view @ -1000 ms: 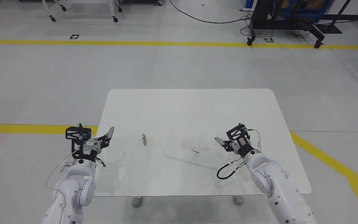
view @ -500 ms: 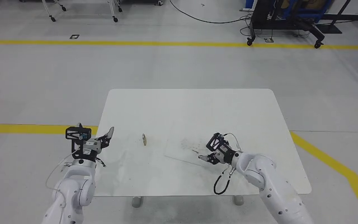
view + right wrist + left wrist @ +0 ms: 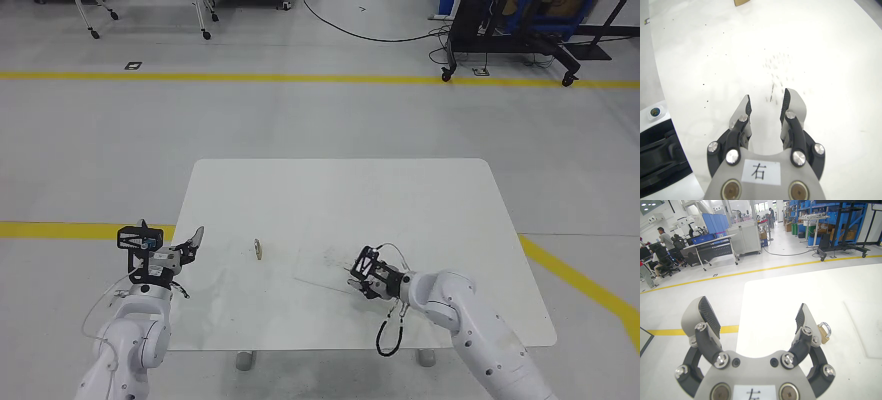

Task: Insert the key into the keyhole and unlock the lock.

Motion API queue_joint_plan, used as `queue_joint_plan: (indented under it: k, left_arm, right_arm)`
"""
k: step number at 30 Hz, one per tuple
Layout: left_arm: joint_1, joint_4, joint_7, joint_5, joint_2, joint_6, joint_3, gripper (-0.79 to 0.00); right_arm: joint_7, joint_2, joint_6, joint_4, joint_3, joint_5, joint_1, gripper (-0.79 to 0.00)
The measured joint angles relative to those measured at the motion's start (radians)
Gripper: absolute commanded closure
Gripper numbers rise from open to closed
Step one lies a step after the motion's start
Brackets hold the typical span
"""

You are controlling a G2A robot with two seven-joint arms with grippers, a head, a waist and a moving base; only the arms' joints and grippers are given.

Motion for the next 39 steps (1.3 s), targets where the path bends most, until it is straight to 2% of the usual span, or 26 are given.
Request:
queue_joint_plan:
  k: [4,8,13,20,24,31,39]
  left_arm:
    - [0.000,0.000,0.000,0.000,0.000,0.000,0.000,-0.785]
    - [0.000,0.000,0.000,0.000,0.000,0.000,0.000,-0.785]
    - [0.000,0.000,0.000,0.000,0.000,0.000,0.000,-0.785]
    - [0.000,0.000,0.000,0.000,0.000,0.000,0.000,-0.785]
    - [0.000,0.000,0.000,0.000,0.000,0.000,0.000,-0.785]
    - [0.000,0.000,0.000,0.000,0.000,0.000,0.000,-0.785]
    - [0.000,0.000,0.000,0.000,0.000,0.000,0.000,-0.785]
  right_arm:
    - [0.004,-0.005,0.020,0.024,-0.025,0.004,0.027,-0.336]
    - [0.012,-0.007,0.041,0.029,-0.041,-0.011,0.043,-0.237]
    - [0.034,-0.010,0.052,0.029,-0.064,-0.030,0.061,-0.151]
    - [0.063,-0.015,0.064,0.040,-0.100,-0.049,0.091,-0.099]
    - [0.074,-0.018,0.067,0.051,-0.117,-0.052,0.107,0.000]
    - [0.088,-0.016,0.056,0.049,-0.117,-0.055,0.121,0.000]
    - [0.064,0.005,-0.006,-0.005,-0.052,-0.053,0.097,0.000]
